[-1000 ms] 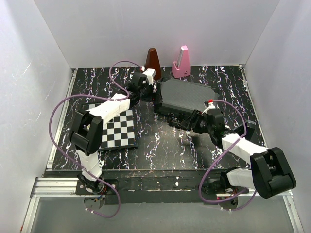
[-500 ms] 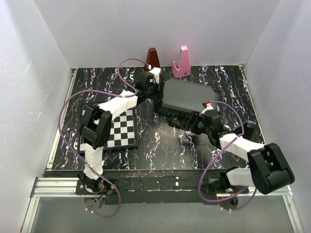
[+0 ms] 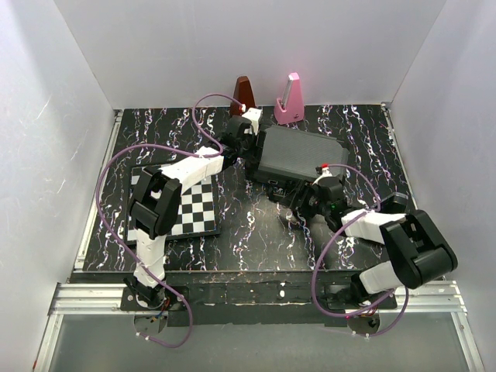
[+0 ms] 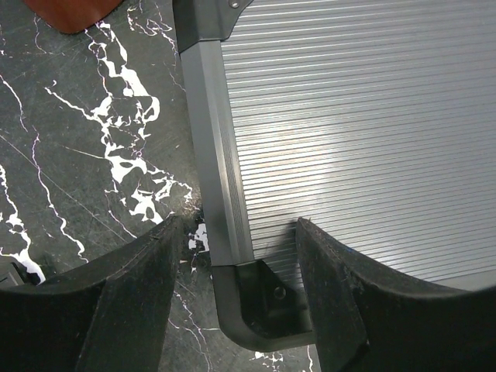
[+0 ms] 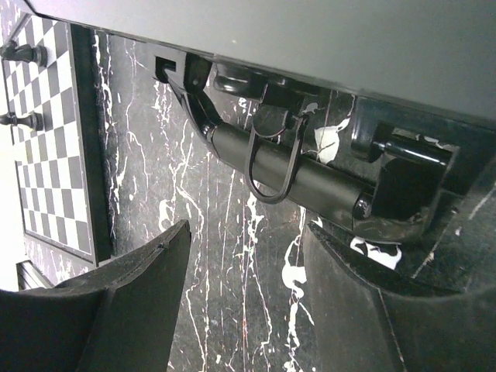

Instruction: Pack up texas hold em set

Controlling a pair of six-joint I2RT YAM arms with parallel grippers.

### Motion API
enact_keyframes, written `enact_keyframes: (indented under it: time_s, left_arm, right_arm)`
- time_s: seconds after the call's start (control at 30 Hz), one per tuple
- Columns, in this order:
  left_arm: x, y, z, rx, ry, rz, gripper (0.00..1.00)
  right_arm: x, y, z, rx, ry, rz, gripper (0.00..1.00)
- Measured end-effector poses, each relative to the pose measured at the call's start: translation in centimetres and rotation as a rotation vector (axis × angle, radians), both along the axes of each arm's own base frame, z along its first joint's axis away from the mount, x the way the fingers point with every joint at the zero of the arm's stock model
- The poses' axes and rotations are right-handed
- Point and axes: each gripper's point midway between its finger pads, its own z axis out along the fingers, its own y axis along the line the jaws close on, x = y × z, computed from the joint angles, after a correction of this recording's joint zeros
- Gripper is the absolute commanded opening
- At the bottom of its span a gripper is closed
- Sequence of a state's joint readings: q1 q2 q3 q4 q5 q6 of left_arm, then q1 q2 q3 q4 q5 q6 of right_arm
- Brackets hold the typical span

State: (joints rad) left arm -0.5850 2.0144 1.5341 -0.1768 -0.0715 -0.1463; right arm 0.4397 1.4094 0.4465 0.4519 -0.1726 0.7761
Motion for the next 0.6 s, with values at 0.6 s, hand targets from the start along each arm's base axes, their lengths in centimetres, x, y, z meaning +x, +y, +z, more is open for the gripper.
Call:
enact_keyframes:
  time_s: [0.6]
  left_arm:
    - [0.0, -0.1, 0.1, 0.01, -0.01, -0.012, 0.61]
  right_arm:
    - [1.7, 1.9, 0.4, 0.032, -0.067, -0.01, 0.64]
